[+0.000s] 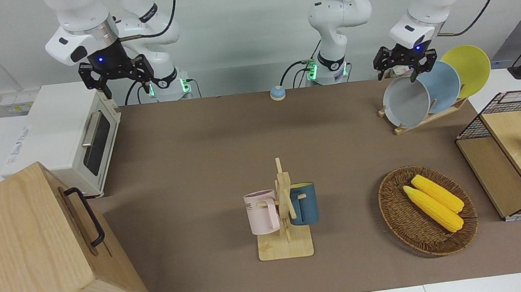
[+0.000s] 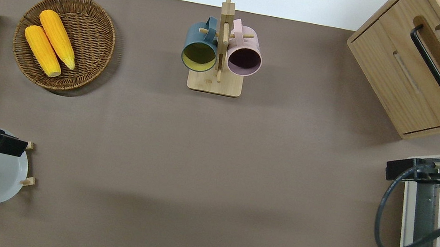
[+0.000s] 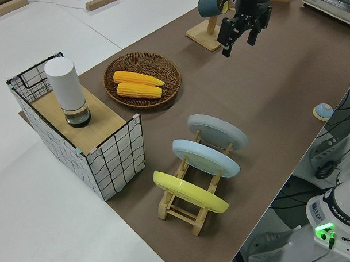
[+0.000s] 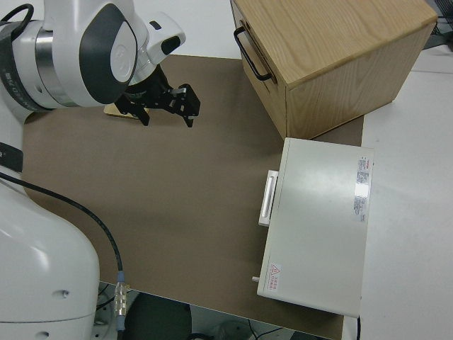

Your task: Pick gray plate from low plate rack and place it on table with left arm

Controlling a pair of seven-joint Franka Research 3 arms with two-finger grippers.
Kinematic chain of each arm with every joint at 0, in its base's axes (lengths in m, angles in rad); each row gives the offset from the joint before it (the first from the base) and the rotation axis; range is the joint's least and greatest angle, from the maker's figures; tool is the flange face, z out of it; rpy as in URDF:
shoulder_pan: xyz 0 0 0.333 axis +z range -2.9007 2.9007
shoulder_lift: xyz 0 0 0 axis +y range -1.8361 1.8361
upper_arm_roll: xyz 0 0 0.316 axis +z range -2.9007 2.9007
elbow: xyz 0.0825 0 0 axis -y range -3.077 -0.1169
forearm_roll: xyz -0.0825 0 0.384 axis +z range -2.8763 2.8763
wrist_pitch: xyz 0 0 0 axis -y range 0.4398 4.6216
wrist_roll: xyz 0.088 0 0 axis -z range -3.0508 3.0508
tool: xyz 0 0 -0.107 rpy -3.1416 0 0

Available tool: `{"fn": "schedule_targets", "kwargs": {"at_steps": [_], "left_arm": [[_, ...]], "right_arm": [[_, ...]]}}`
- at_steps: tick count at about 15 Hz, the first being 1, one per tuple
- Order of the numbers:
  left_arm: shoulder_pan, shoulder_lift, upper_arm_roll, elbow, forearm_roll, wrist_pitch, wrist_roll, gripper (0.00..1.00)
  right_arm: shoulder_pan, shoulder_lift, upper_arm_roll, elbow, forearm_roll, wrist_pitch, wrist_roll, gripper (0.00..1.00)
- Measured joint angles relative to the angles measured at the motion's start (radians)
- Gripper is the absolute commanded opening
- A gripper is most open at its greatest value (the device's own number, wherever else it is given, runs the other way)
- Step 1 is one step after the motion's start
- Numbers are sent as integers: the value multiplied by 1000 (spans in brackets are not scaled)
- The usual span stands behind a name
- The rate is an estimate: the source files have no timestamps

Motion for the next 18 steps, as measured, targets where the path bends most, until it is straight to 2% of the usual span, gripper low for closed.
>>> {"fn": "schedule_targets", "kwargs": {"at_steps": [12, 18], "left_arm": [[9, -2, 27, 0, 3, -17, 0, 995], [136, -6, 32, 0, 21, -25, 76, 995]], "right_arm": [[0, 0, 0, 0, 0, 0, 0, 990], [0, 0, 0, 0, 0, 0, 0, 987]]}}
